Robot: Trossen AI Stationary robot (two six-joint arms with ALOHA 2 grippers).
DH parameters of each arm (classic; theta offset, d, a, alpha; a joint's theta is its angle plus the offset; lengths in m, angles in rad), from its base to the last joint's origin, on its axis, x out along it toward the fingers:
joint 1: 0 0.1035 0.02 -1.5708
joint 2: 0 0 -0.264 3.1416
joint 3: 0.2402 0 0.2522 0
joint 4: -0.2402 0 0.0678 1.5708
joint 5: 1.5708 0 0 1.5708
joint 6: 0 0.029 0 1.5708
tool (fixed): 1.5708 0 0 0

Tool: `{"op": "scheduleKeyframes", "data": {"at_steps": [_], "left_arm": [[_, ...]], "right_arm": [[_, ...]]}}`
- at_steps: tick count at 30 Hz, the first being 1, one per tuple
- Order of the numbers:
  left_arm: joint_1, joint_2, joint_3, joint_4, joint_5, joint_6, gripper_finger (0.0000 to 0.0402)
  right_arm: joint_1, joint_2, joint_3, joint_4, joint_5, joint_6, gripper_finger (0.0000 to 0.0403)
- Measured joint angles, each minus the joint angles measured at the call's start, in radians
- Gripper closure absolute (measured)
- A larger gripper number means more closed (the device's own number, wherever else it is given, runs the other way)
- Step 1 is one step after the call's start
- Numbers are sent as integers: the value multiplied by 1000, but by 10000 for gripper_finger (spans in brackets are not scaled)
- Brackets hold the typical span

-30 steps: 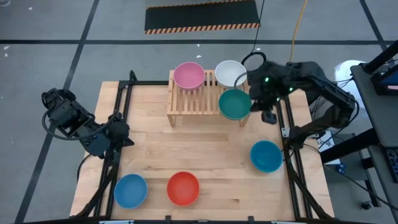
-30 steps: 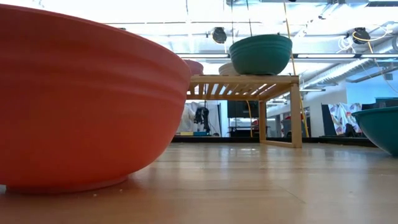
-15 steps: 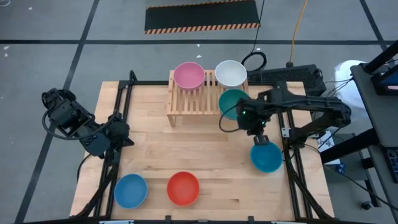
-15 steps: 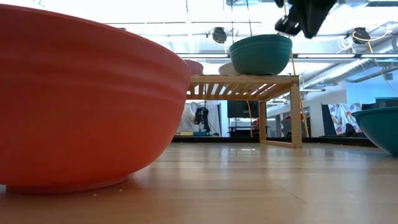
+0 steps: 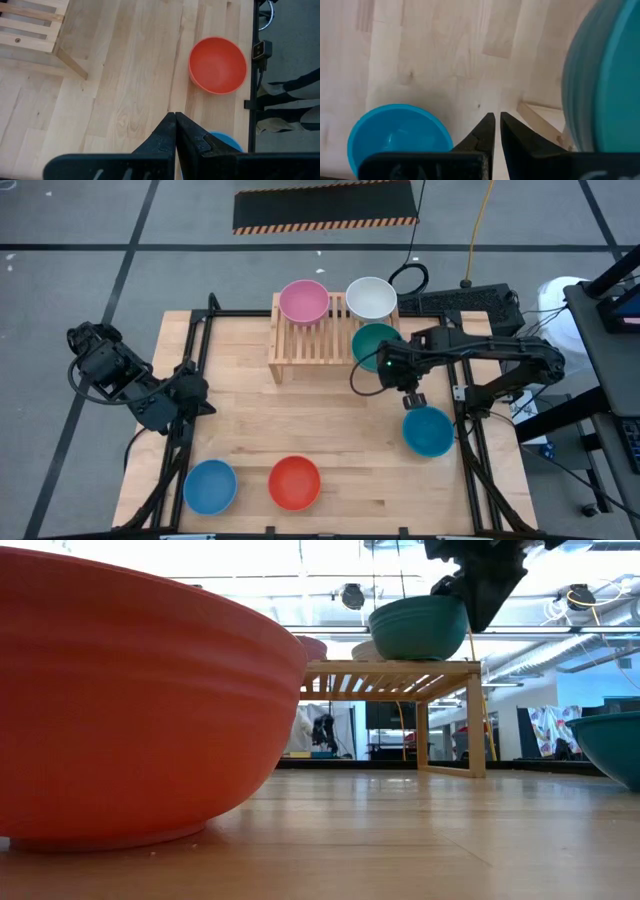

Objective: Place and stack bowls onto a shelf
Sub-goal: Put the green bowl on the shelf, then put the left blue bowl on the shelf

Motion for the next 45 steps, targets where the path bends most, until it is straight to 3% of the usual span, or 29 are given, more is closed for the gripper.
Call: {"op": "scheduleKeyframes", "data": {"at_steps": [28, 33, 35, 38, 45], "left_arm": [[0, 0, 0, 0, 0, -21, 394], [0, 0, 0, 0, 0, -21, 394], [0, 0, 0, 1, 0, -21, 394], [0, 0, 0, 1, 0, -20, 394], [0, 0, 0, 0, 0, -20, 394]], "right_arm": [[0, 0, 0, 92, 104, -77, 378], [0, 0, 0, 95, 94, -74, 378], [0, -3, 0, 81, 43, -71, 378], [16, -21, 5, 58, -5, -28, 378], [90, -102, 104, -40, -7, 162, 378]]}}
